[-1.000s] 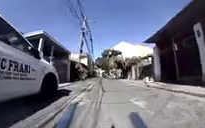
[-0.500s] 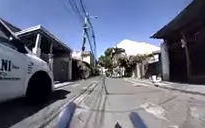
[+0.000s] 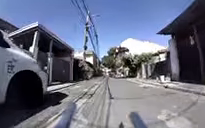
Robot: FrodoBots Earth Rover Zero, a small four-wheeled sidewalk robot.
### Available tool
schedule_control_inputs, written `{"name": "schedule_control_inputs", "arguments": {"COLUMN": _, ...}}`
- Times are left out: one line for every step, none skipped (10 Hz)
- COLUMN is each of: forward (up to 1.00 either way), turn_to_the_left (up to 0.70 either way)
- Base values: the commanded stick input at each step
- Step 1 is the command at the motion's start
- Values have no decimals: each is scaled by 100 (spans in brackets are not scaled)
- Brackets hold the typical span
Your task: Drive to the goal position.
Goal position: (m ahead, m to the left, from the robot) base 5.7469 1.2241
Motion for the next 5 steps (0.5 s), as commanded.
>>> {"name": "schedule_control_inputs", "arguments": {"forward": 100, "turn_to_the_left": 0}}
{"name": "schedule_control_inputs", "arguments": {"forward": 100, "turn_to_the_left": 0}}
{"name": "schedule_control_inputs", "arguments": {"forward": 100, "turn_to_the_left": -36}}
{"name": "schedule_control_inputs", "arguments": {"forward": 100, "turn_to_the_left": -40}}
{"name": "schedule_control_inputs", "arguments": {"forward": 100, "turn_to_the_left": -40}}
